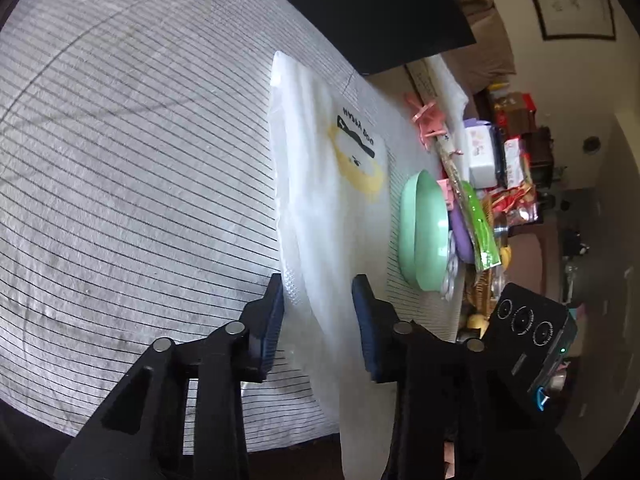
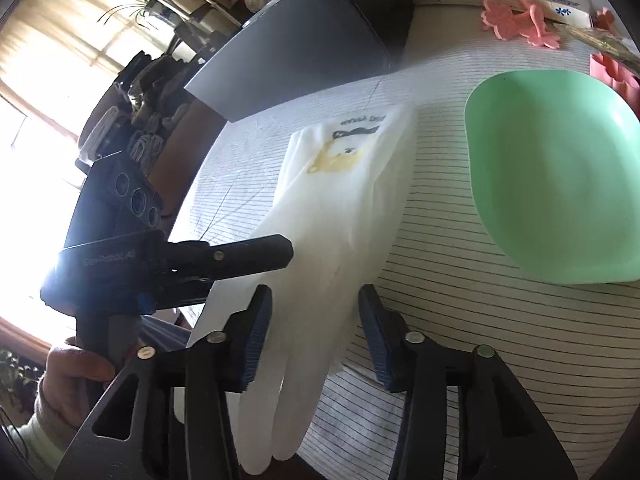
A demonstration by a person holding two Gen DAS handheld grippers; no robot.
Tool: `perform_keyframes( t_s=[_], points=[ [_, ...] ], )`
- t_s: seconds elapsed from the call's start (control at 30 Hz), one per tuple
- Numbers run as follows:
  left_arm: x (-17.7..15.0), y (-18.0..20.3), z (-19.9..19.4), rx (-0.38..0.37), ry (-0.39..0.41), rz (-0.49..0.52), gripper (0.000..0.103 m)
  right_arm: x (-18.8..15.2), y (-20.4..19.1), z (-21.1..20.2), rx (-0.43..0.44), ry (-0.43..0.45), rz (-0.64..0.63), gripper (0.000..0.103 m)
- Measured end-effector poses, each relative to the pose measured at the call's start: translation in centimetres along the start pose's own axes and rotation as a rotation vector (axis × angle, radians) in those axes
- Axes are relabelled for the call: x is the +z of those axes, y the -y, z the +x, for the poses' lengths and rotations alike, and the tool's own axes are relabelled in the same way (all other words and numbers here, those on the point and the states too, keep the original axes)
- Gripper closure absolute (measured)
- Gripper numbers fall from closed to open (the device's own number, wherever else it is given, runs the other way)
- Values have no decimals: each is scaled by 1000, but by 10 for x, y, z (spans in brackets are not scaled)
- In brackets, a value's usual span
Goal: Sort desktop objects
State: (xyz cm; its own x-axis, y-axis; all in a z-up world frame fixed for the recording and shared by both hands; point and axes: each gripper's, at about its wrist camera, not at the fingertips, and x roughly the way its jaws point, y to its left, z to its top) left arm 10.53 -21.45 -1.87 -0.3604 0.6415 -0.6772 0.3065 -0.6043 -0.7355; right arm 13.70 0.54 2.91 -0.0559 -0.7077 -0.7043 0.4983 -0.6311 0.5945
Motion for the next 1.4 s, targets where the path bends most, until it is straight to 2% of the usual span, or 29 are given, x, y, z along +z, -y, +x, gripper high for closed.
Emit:
perform_keyframes(
  t_s=[0.13, 0.3, 0.4, 0.5, 0.57, 0.67, 0.7, 0.73, 0.77, 1.03, 1.13, 1.23, 1.4],
  points=[
    [-1, 6, 3, -12, -21, 25, 80, -2, 3, -4, 37, -2, 12, 68],
    [-2, 10, -12, -26, -19, 38, 83, -6, -2, -8, 95, 1, 17, 69],
    [-3, 5, -10, 17, -31, 24, 81, -10, -2, -8, 103, -17, 22, 69],
    [-6, 0, -4, 26, -31, 3, 75, -15, 5, -6, 57, -32, 47, 67],
    [-7, 0, -2, 20, -29, 5, 75, -18, 14, -5, 62, -25, 82, 55],
    [-7, -1, 2, -5, -36, 0, 77, -16, 21, -3, 107, -18, 122, 54],
    [-8, 0, 1, -13, -35, 3, 80, -15, 19, -2, 111, -20, 119, 58],
    [-8, 2, 0, -21, -33, 12, 81, -13, 15, -2, 119, -17, 107, 69],
    [-9, 7, -5, -29, -24, 24, 82, -12, 10, -4, 122, -7, 89, 71],
    [-2, 69, -72, -88, 57, 178, 83, 8, -49, -59, 71, 109, -125, 75],
    [14, 104, -101, -109, 92, 254, 82, 30, -77, -81, 69, 164, -186, 75],
    [48, 136, -124, -125, 119, 310, 82, 63, -101, -101, 69, 220, -235, 75],
    [140, 178, -137, -83, 156, 371, 80, 147, -125, -101, 29, 278, -278, 75]
  ],
)
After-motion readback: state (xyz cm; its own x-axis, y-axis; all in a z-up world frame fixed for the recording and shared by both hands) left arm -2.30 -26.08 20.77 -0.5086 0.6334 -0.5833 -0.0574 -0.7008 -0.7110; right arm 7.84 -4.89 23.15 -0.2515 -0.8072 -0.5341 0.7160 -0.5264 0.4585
